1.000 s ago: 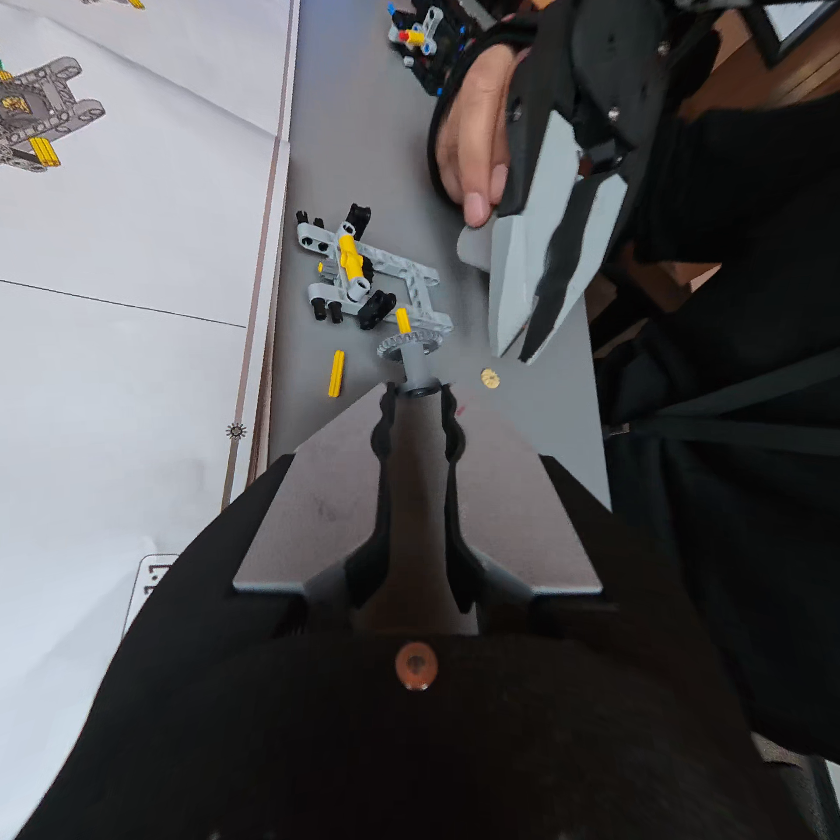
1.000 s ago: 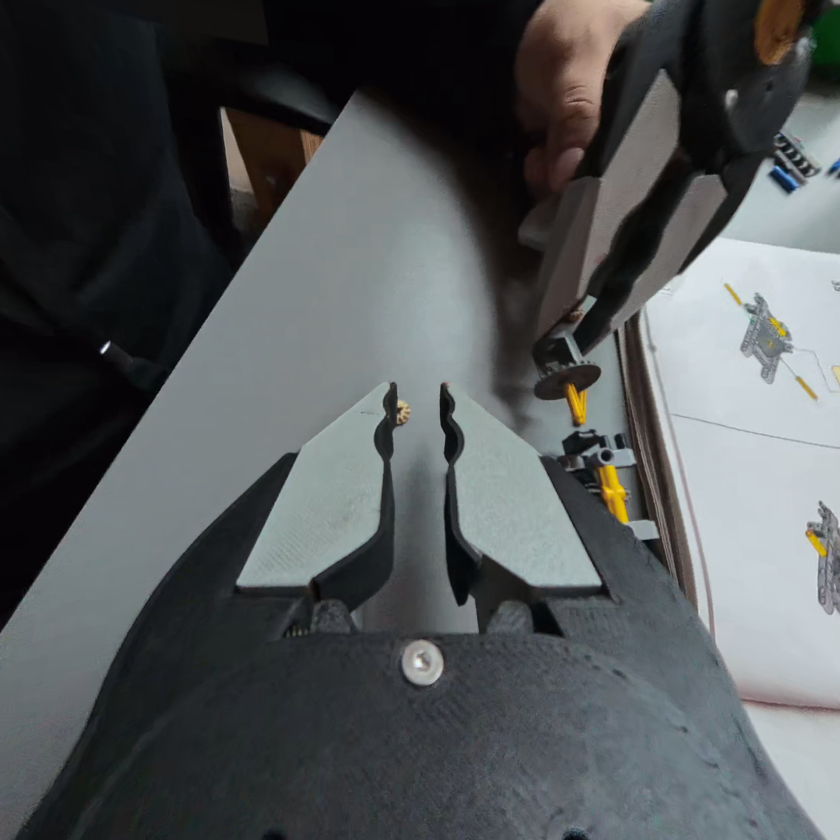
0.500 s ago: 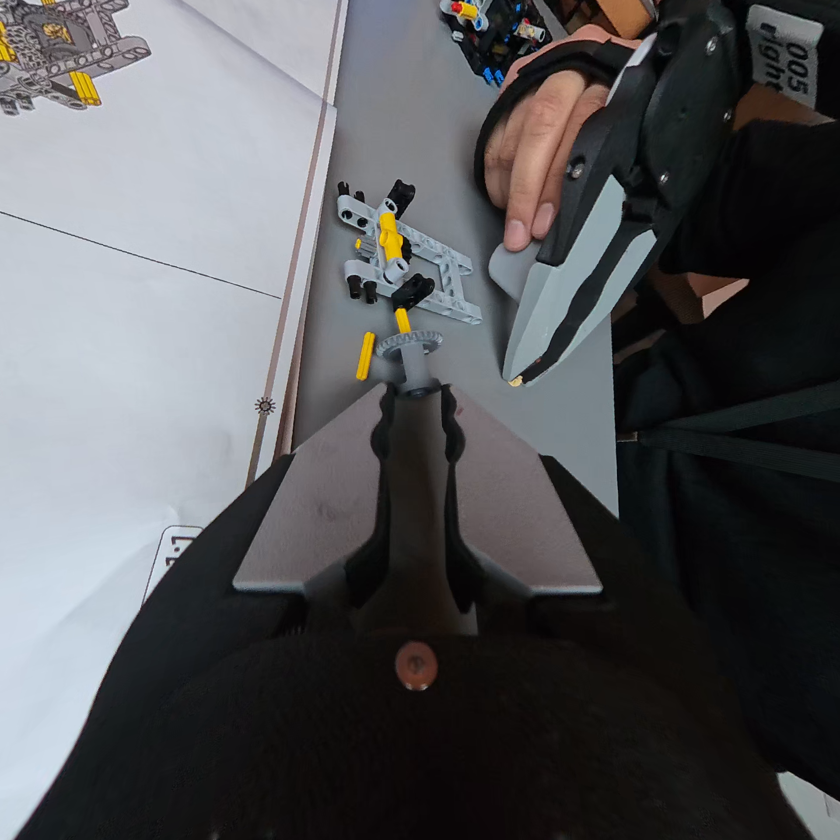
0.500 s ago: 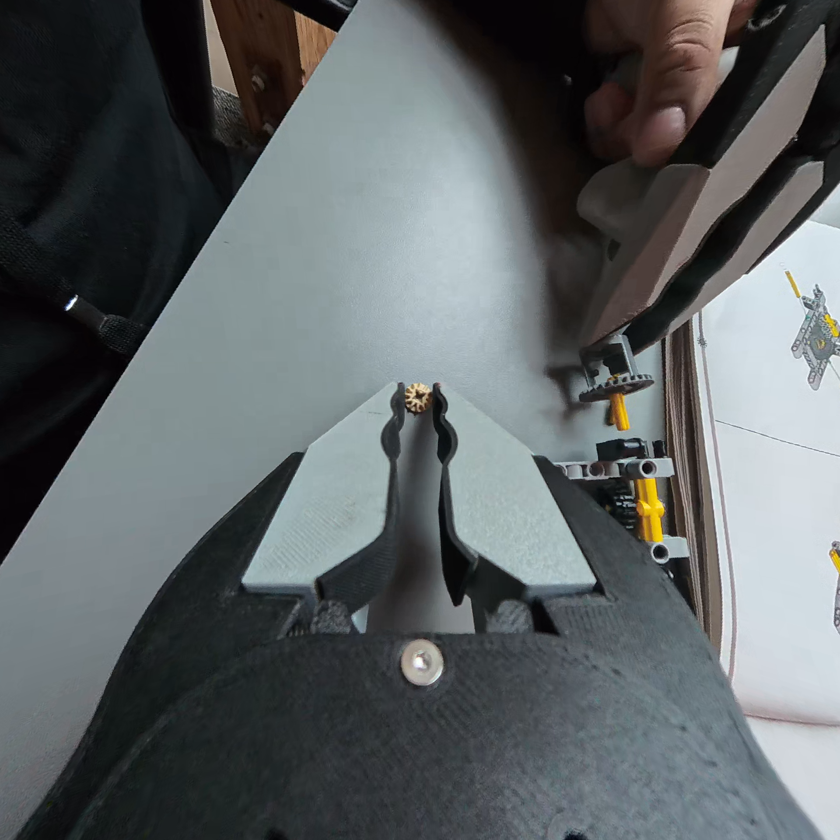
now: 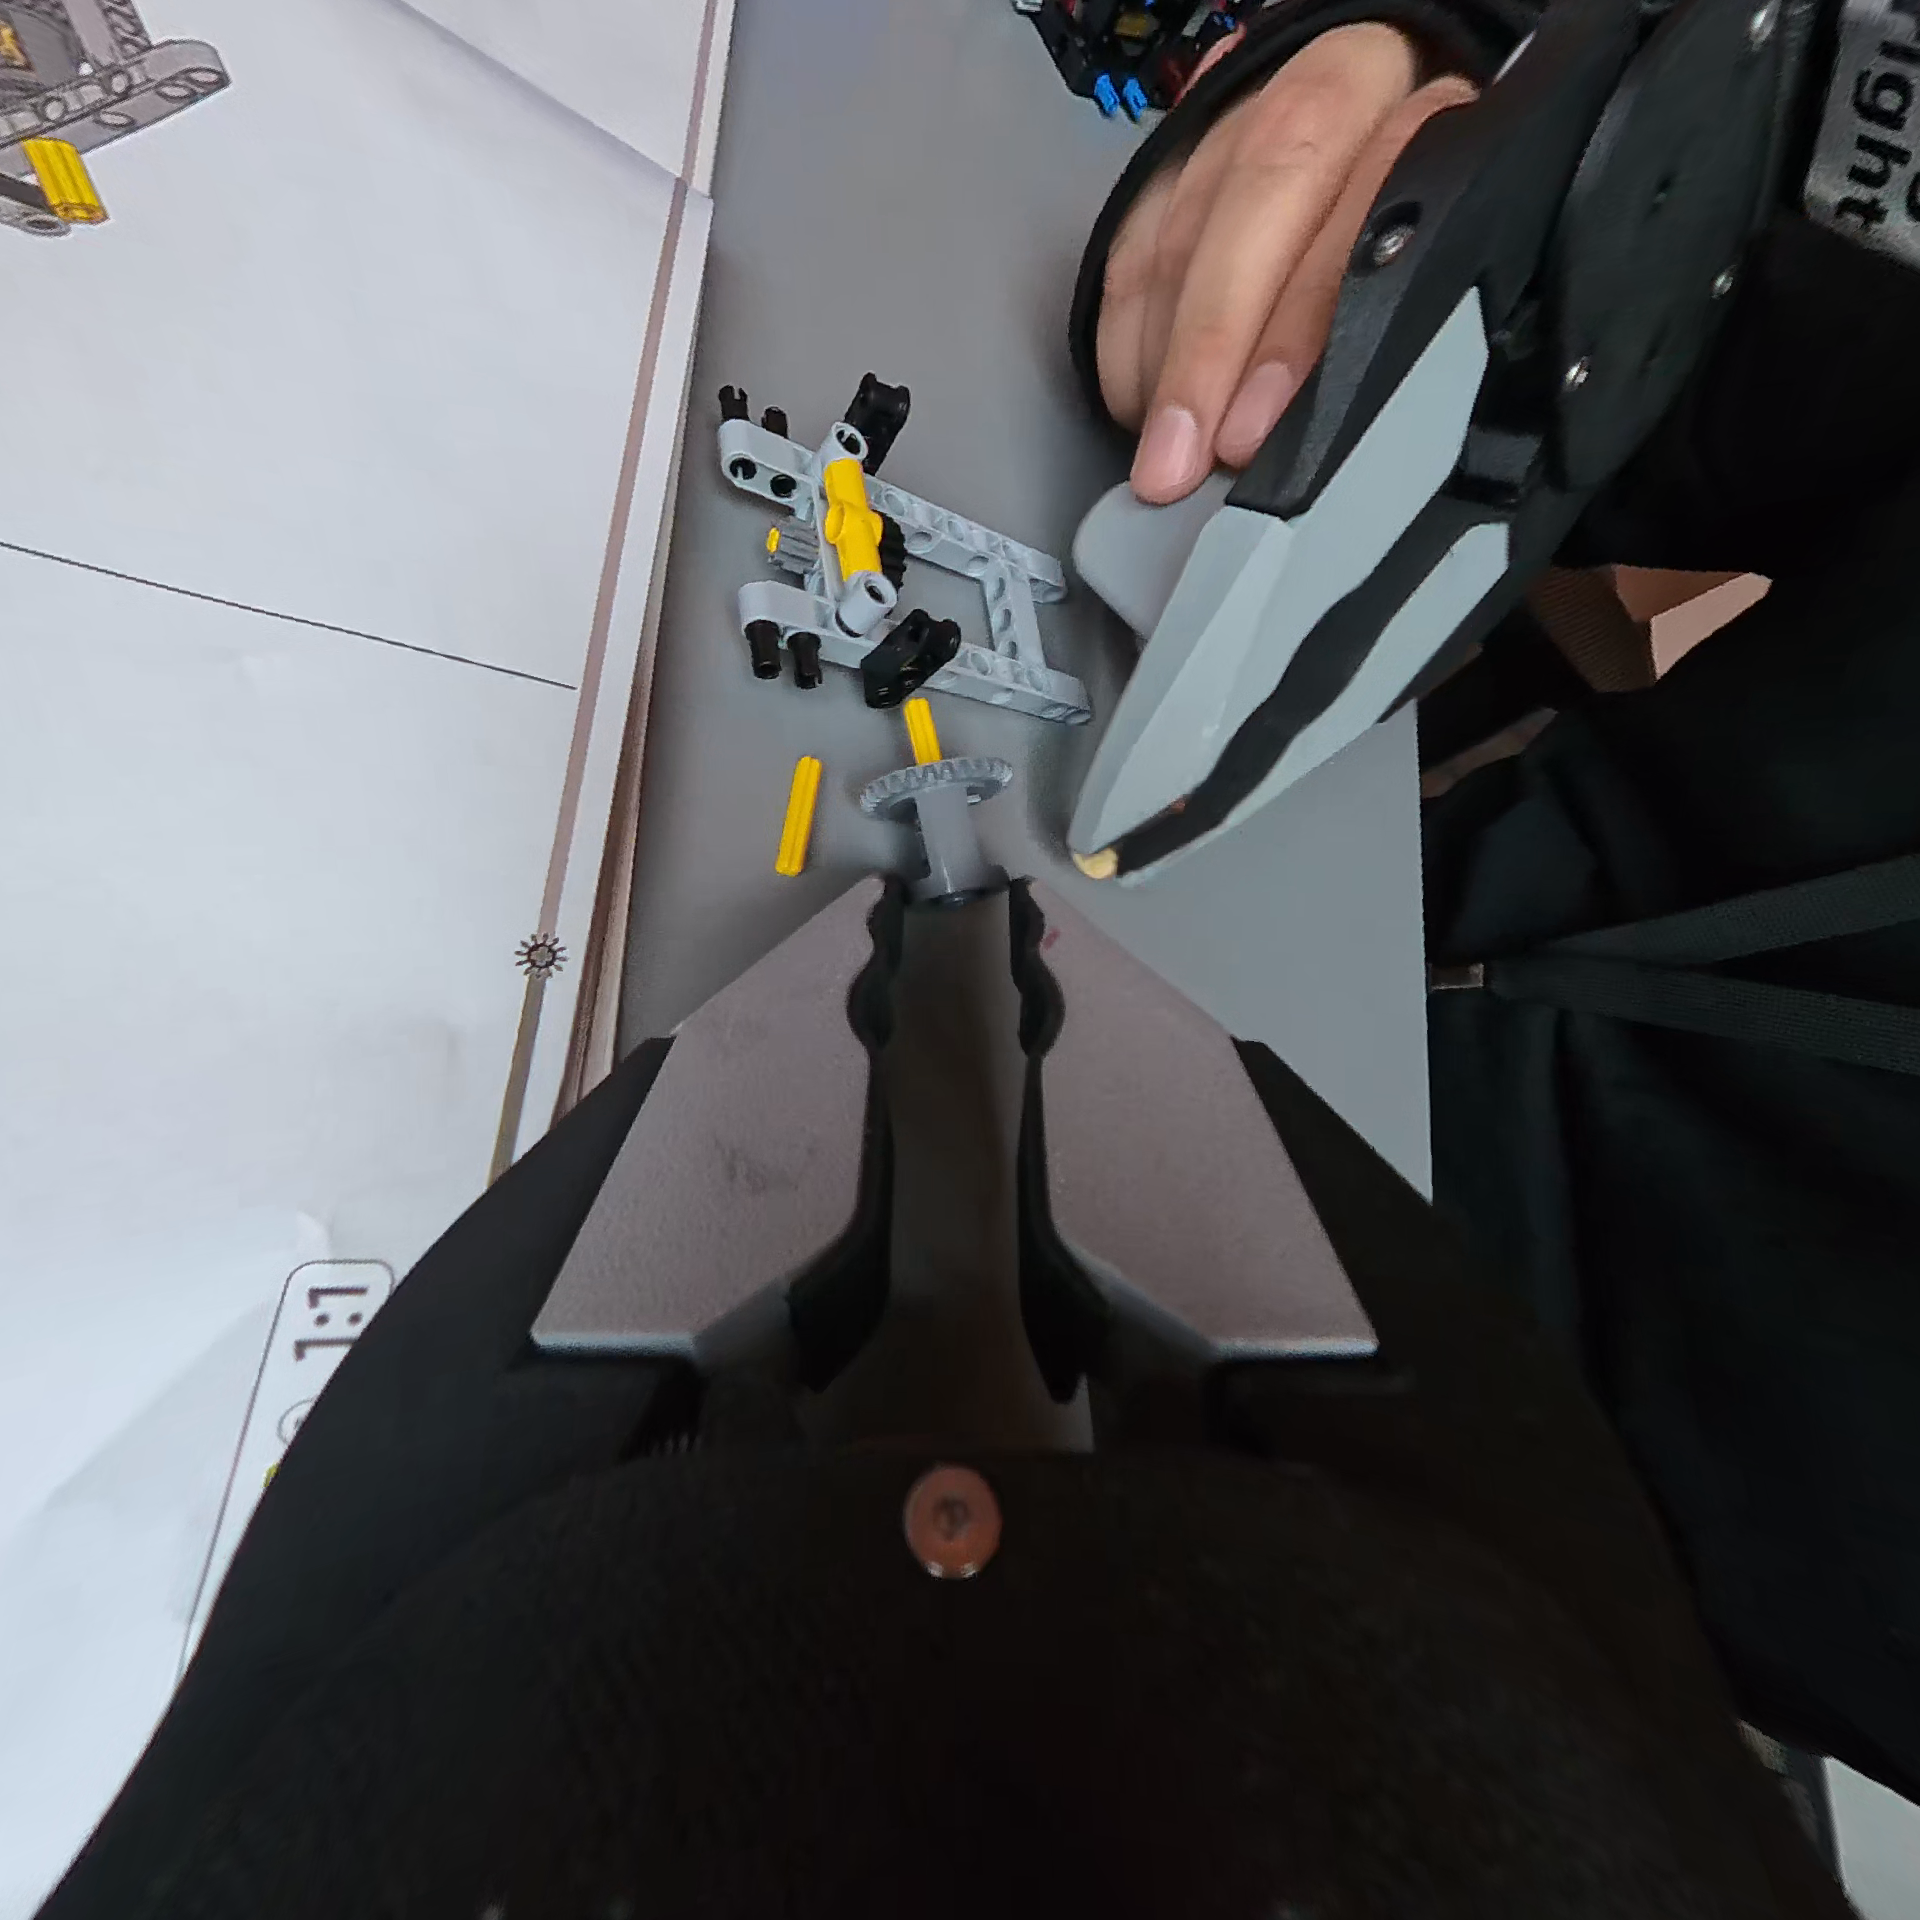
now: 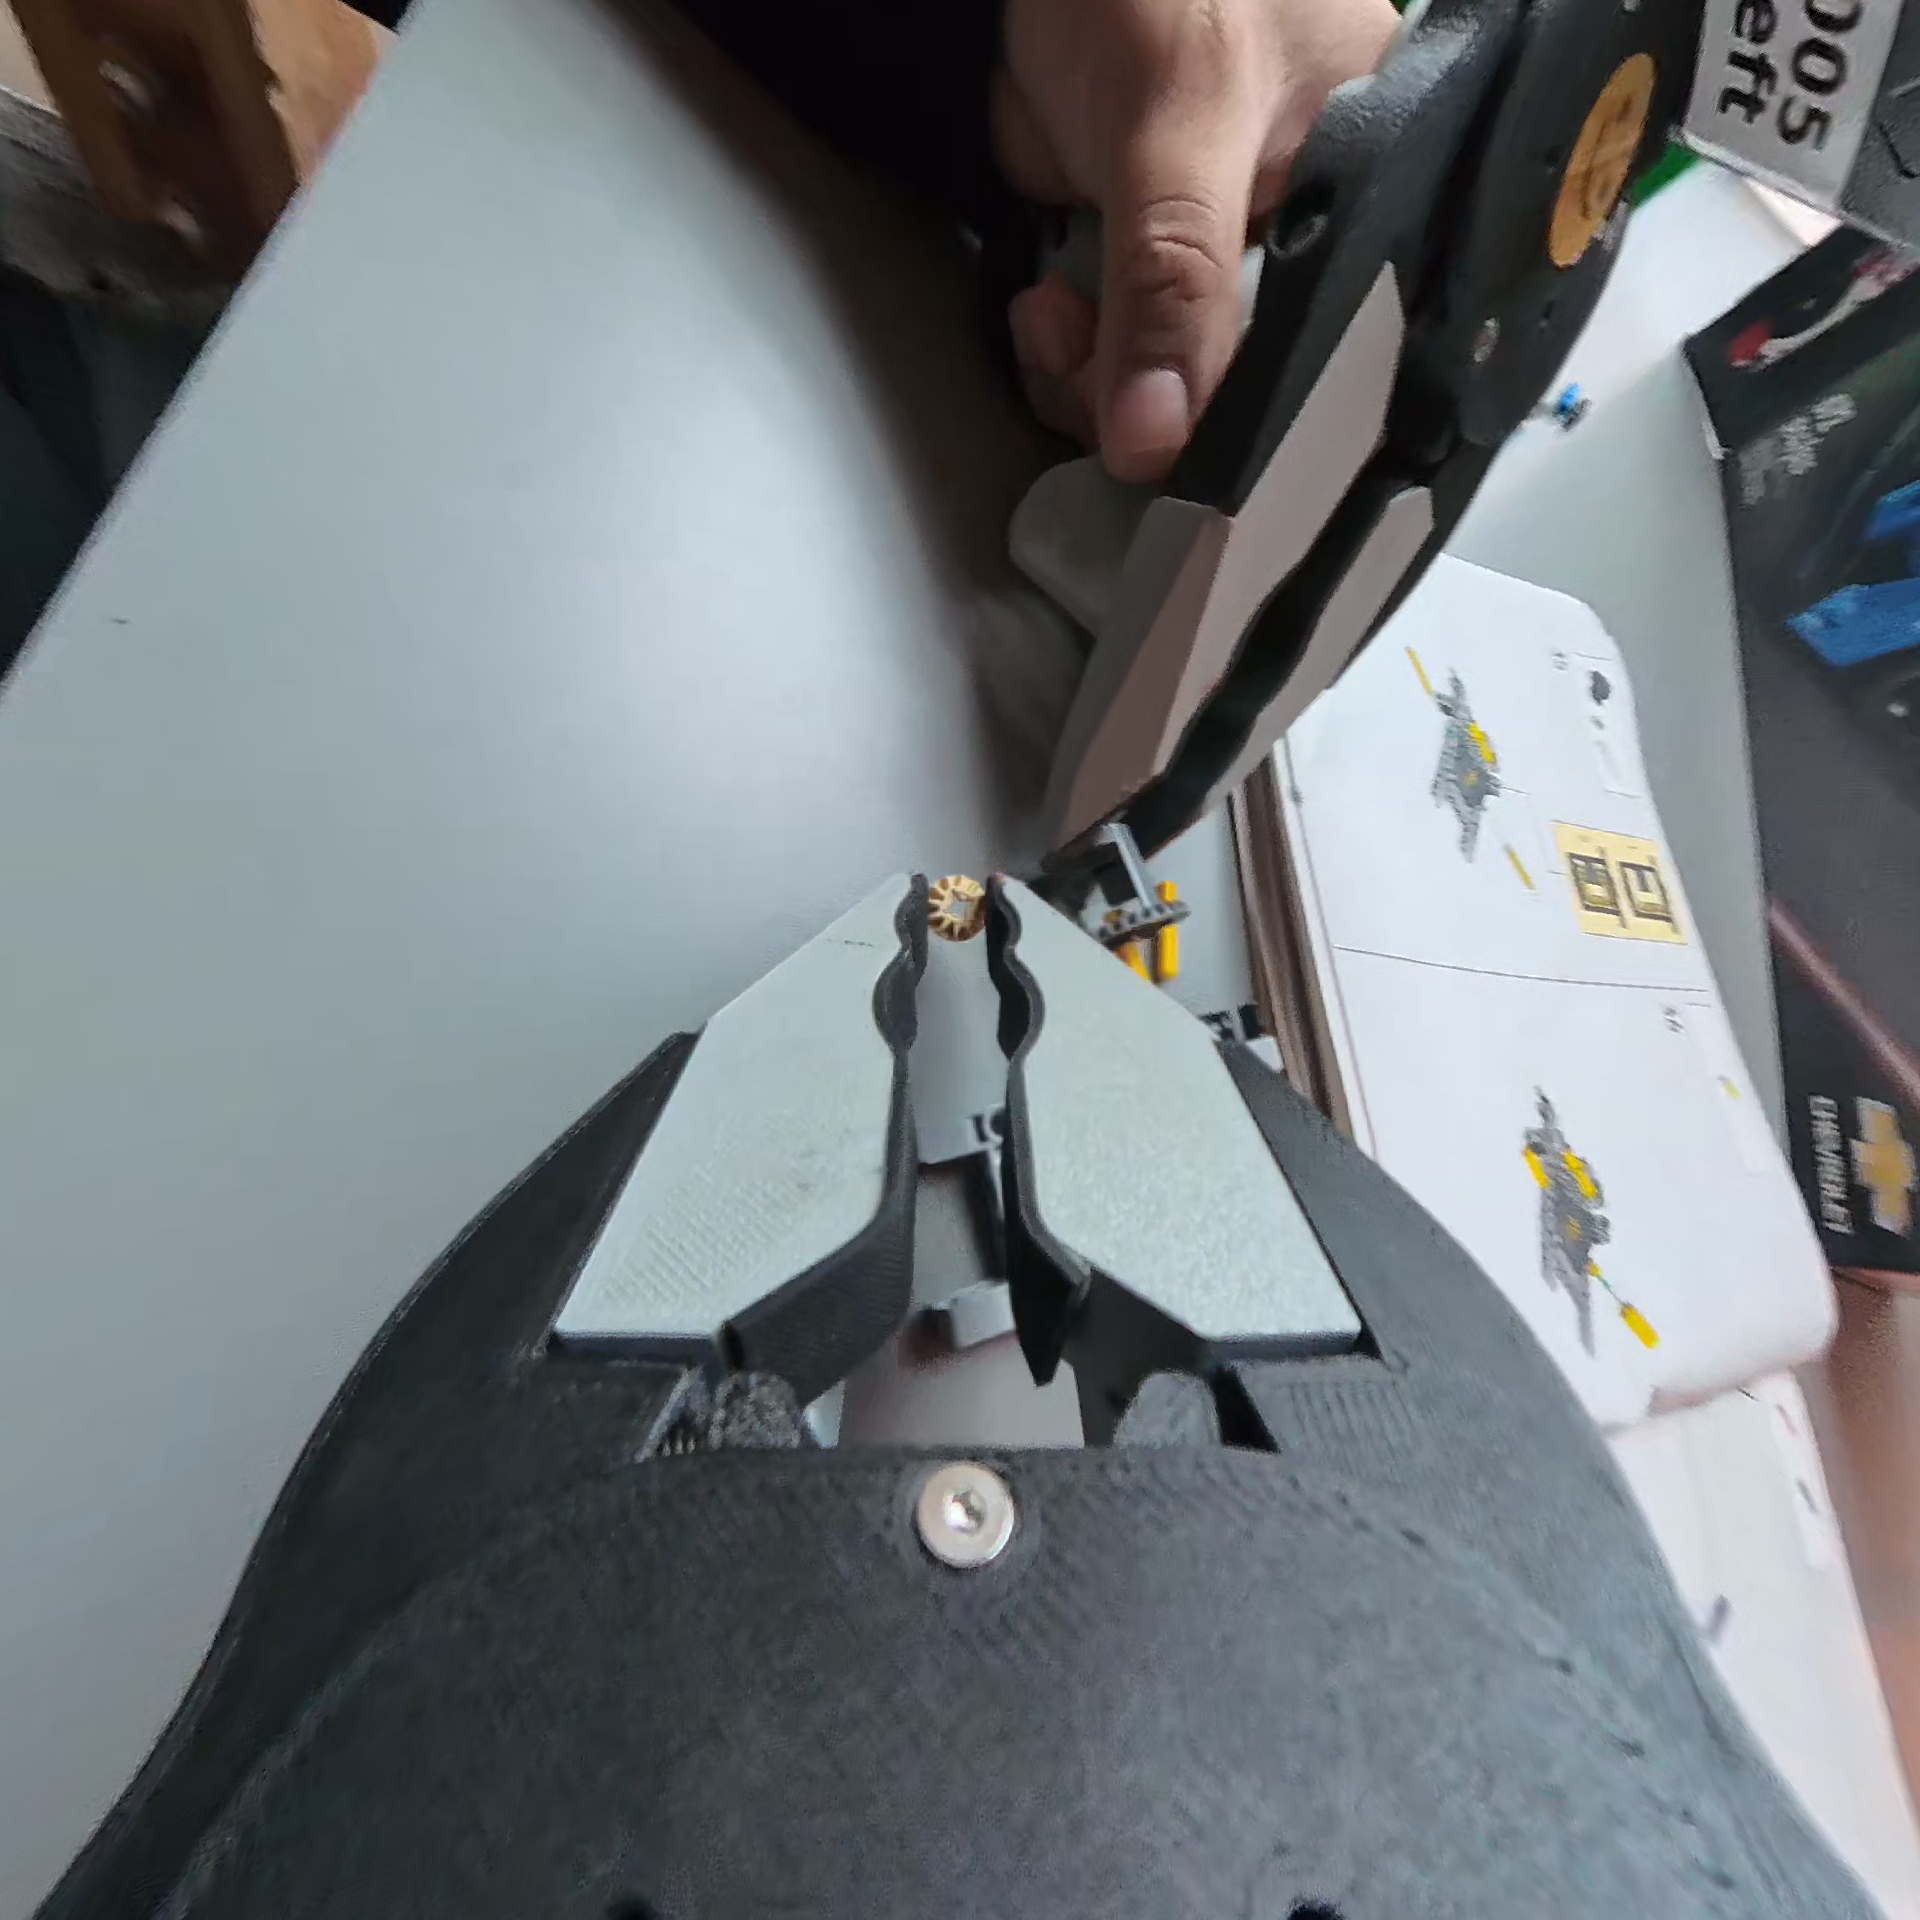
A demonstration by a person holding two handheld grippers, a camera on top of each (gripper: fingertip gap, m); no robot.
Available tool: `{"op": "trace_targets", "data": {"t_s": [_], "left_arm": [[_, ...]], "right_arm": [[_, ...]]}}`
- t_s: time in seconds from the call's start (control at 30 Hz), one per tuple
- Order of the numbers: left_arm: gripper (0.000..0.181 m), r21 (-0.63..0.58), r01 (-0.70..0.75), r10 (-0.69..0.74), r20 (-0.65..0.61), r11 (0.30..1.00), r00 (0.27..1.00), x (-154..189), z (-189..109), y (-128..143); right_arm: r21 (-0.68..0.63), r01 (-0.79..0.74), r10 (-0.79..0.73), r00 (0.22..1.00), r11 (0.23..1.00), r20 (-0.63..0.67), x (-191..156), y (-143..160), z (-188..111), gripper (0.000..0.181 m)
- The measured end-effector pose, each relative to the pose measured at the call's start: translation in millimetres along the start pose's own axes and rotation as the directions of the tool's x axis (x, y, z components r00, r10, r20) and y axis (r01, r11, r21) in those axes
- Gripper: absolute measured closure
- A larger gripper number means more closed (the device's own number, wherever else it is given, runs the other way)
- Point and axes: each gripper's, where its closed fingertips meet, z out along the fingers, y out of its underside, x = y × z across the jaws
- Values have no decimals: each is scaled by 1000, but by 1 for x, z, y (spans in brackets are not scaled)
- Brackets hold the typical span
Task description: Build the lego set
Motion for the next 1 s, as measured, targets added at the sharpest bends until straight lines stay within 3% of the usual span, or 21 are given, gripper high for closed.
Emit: {"op": "trace_targets", "data": {"t_s": [0.17, 0.47, 1.0], "left_arm": [[163, -5, -15, 15, 17, 1000, 1000, 0, 2, 0], [163, -33, -101, 103, 96, 994, 990, -2, 2, 1], [163, -37, -121, 124, 94, 992, 988, 1, 3, 1]], "right_arm": [[-67, 56, -58, 998, 996, -35, 2, 9, 4, 174], [-56, 4, -4, 1000, 998, -4, 1, 10, 4, 174], [-64, 8, -8, 1000, 998, -4, 1, 12, 5, 173]]}}
